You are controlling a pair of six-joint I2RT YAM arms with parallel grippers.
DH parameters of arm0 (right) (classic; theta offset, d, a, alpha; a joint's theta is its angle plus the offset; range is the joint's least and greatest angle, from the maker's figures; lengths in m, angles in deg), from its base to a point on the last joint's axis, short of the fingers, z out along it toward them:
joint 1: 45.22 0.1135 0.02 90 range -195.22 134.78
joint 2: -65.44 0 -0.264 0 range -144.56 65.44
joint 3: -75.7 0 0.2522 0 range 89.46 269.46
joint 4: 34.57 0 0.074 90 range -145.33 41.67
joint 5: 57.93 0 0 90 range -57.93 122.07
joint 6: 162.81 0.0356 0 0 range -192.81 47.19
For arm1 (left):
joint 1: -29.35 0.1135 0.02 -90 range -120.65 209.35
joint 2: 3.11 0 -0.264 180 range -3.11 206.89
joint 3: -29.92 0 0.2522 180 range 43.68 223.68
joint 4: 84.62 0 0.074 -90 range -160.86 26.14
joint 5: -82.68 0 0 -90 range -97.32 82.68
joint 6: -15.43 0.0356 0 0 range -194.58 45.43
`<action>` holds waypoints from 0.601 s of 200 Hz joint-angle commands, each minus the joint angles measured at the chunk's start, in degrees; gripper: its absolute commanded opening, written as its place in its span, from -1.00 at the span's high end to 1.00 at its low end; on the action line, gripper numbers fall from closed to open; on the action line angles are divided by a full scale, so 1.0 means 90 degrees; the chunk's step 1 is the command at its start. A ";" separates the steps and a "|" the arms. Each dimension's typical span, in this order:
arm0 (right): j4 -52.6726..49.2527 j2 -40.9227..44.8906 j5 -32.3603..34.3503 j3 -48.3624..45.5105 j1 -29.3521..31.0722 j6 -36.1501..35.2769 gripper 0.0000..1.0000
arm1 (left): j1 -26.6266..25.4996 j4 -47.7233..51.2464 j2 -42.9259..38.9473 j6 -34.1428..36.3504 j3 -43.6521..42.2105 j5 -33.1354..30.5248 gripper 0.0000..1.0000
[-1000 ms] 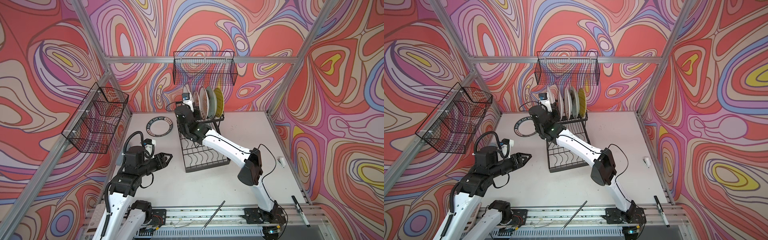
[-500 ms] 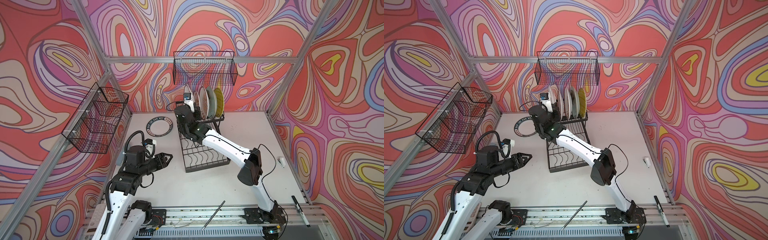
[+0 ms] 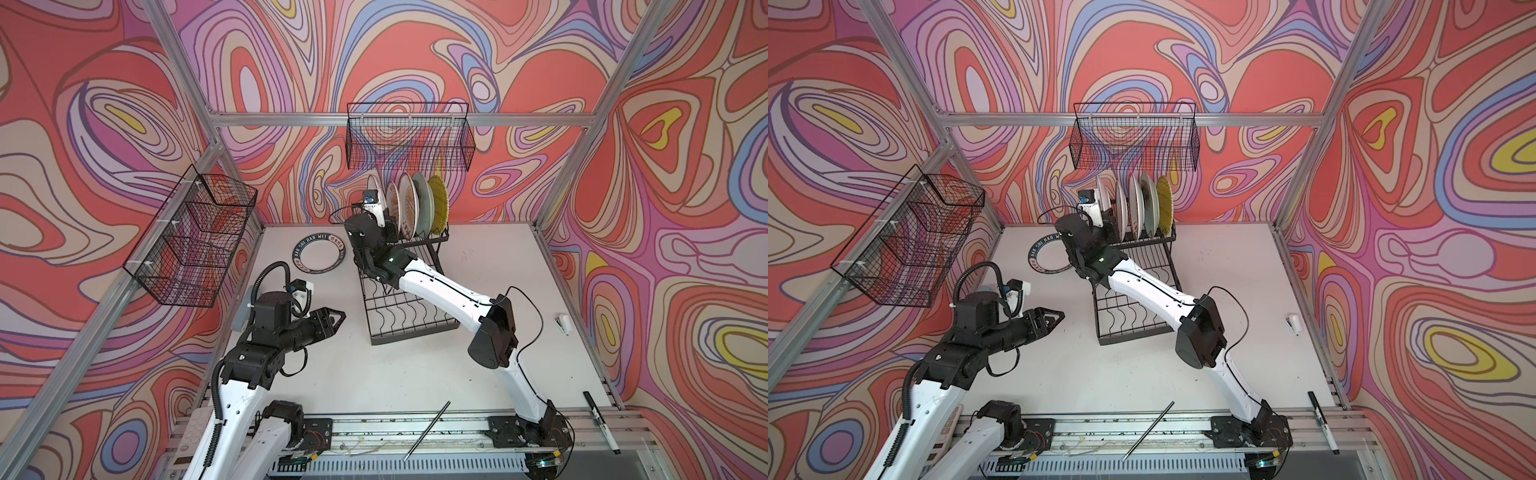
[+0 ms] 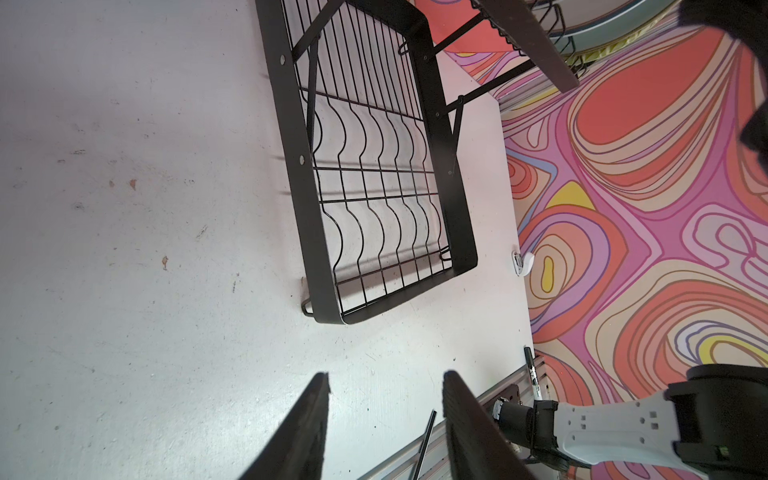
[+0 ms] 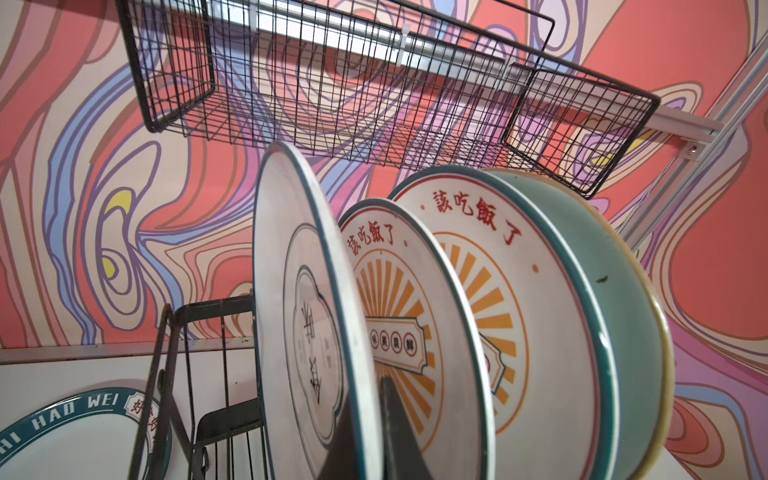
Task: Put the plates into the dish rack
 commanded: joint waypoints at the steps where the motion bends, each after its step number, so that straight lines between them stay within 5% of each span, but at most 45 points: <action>1: -0.0026 -0.0029 0.0063 0.0205 -0.0096 0.0048 1.00 | -0.0016 0.0161 0.0008 0.0137 0.0174 -0.0042 0.04; 18: -0.0039 -0.0018 -0.0011 0.0206 -0.0103 0.0058 1.00 | -0.0020 0.0180 -0.0007 0.0146 0.0174 -0.0071 0.04; 69: -0.0068 0.0064 -0.0299 0.0189 -0.0098 0.0067 0.49 | -0.0021 0.0182 -0.0061 0.0149 0.0125 -0.0120 0.03; 120: -0.0007 0.0310 -0.0798 0.0160 -0.0081 0.0013 0.22 | -0.0021 0.0161 -0.0051 0.0107 0.0077 -0.0168 0.04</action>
